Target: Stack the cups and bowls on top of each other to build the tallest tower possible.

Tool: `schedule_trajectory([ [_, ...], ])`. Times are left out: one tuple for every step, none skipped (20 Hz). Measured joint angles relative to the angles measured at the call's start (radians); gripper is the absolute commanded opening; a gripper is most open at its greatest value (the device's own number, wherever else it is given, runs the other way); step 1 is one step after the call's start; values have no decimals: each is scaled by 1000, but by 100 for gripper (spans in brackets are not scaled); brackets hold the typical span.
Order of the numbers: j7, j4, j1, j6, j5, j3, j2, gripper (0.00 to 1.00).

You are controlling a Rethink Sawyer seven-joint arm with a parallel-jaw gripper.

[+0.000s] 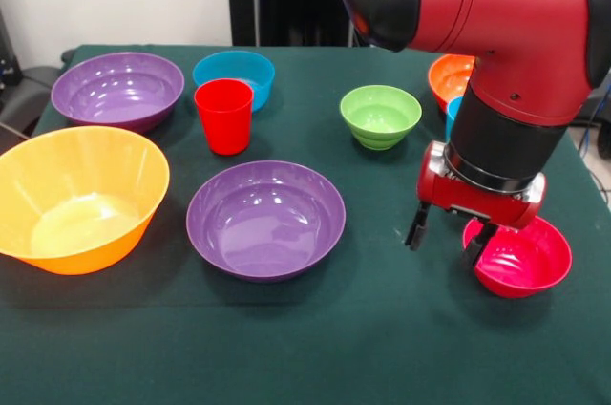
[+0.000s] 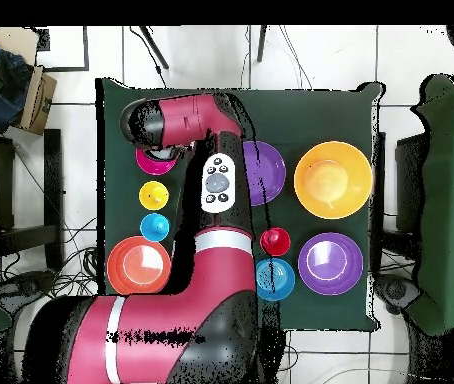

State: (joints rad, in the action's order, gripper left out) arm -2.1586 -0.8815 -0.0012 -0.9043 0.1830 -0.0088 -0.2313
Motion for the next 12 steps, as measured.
schedule_trajectory([
  [0,0,0,0,0,0,-1,100],
  [0,-1,0,0,0,0,-2,100],
  [0,-4,0,0,0,0,-4,100],
  [0,-6,0,0,0,0,-6,100],
  [0,-7,0,0,0,0,-7,100],
  [0,-9,0,0,0,0,-8,100],
  [0,-11,0,0,0,0,-9,100],
  [0,-12,0,0,0,0,-10,100],
  [0,-13,0,0,0,0,-10,100],
  [0,-16,0,0,0,0,-10,100],
  [0,-17,0,0,0,0,-10,100],
  [0,-18,0,0,0,0,-10,100],
])
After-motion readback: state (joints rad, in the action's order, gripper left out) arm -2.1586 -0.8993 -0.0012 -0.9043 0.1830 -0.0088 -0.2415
